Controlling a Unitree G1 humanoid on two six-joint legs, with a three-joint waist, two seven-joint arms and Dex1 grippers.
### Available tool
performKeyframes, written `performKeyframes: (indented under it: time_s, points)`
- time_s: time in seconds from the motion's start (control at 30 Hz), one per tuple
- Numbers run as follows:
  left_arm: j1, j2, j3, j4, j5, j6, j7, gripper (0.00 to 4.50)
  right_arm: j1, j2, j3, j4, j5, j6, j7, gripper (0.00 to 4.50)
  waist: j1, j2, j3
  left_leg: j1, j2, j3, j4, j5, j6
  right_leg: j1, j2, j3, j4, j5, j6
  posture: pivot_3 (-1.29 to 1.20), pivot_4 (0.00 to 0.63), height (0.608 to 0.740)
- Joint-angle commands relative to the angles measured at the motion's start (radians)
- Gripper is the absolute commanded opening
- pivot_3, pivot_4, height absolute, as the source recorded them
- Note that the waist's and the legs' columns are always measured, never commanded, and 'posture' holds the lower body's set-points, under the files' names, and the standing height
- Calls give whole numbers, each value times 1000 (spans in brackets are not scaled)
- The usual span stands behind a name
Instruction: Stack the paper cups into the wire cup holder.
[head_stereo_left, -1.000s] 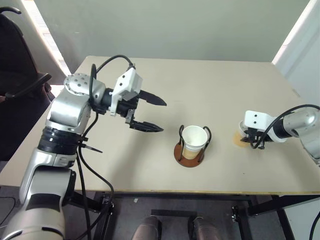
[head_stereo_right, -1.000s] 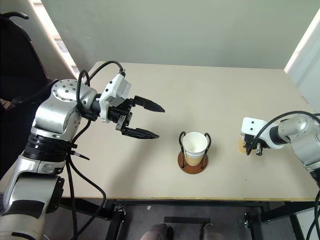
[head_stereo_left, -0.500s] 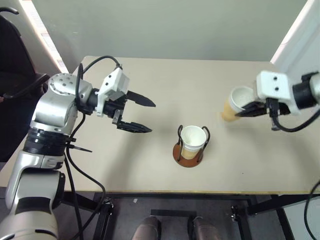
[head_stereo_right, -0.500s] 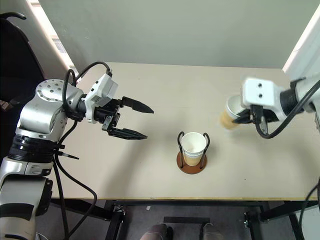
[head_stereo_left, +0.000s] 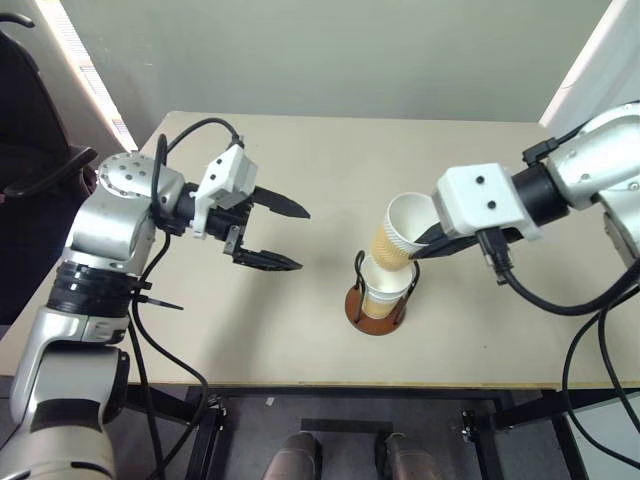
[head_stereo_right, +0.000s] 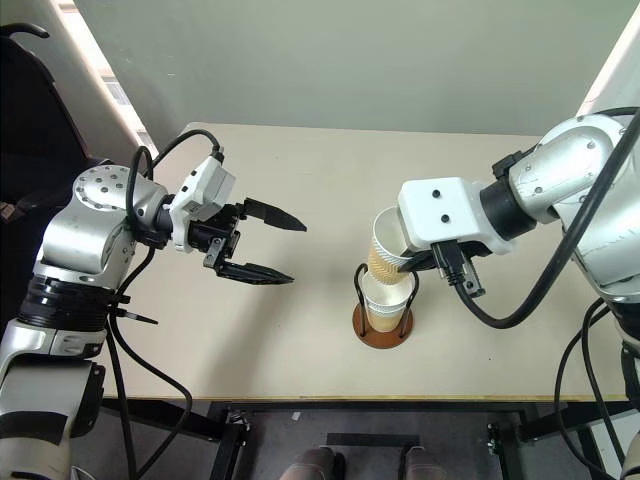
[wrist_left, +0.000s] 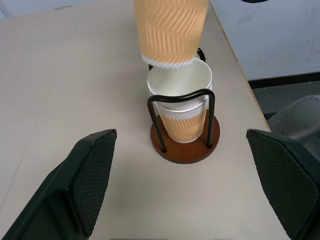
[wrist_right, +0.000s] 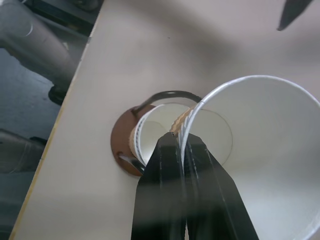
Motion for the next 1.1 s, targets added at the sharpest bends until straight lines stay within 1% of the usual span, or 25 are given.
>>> performKeyframes:
  time_s: [0.03,0.17,0.37,0.47,0.53,0.67,0.73,0.8,0.9,0.97,1.0,1.1]
  points:
    - [-6,13,24,-29,-5,-18,-36,4500,16,1,17,-16,-30,-40,1,24,0,0,0,0,0,0,0,0,0,0,0,0,0,0,0,0,150,740]
    - [-8,10,21,-27,-3,-24,-36,4500,38,19,64,6,-87,-92,-7,24,-1,0,0,0,0,0,0,0,0,0,0,0,1,0,0,0,150,740]
    - [-5,10,20,-30,0,-29,-32,4500,14,51,113,72,-173,-159,9,24,-2,0,0,1,0,0,0,0,1,0,0,0,1,1,-1,0,150,740]
    - [-6,9,19,-30,0,-29,-33,4500,-15,75,115,86,-185,-143,16,612,-3,0,0,1,0,0,0,0,1,0,0,0,1,1,-1,0,150,740]
    - [-8,7,18,-30,0,-29,-32,4500,-37,89,109,97,-189,-130,18,1216,-4,0,0,1,0,0,0,0,1,0,0,0,1,1,-1,0,150,740]
    - [-9,6,18,-30,1,-31,-30,4500,-69,104,70,108,-169,-84,8,2606,-4,0,0,0,0,0,-1,0,1,-1,0,0,1,1,-1,0,150,740]
    - [-9,5,20,-29,2,-34,-27,4500,-85,118,27,104,-126,-12,-12,3339,-4,0,0,0,0,0,-1,0,0,-1,0,0,0,1,-1,0,150,740]
    - [-11,5,29,-23,0,-27,-13,4500,-93,123,-50,97,-59,96,-33,4017,-4,0,0,0,0,0,-1,0,0,-1,0,0,0,1,-1,0,150,740]
    - [-18,16,43,-13,-7,13,8,4500,-78,114,-170,83,34,235,-78,4017,-2,0,0,0,0,0,-1,1,-2,-1,0,0,0,0,-2,0,150,740]
    - [-6,27,56,-18,-10,49,33,4500,-21,97,-254,66,86,310,-120,4017,-2,0,0,-1,0,0,-1,5,-9,-1,0,0,0,0,-3,0,150,740]
    - [7,31,68,-25,-14,66,51,4500,22,86,-288,58,102,331,-141,4017,-2,-1,0,-1,0,0,-1,5,-9,0,0,0,0,-1,-3,0,150,740]
    - [47,45,108,-47,-34,107,81,4500,113,71,-345,55,136,364,-199,4017,-3,-1,0,1,0,0,-1,5,-11,0,0,0,0,-1,-4,0,150,740]
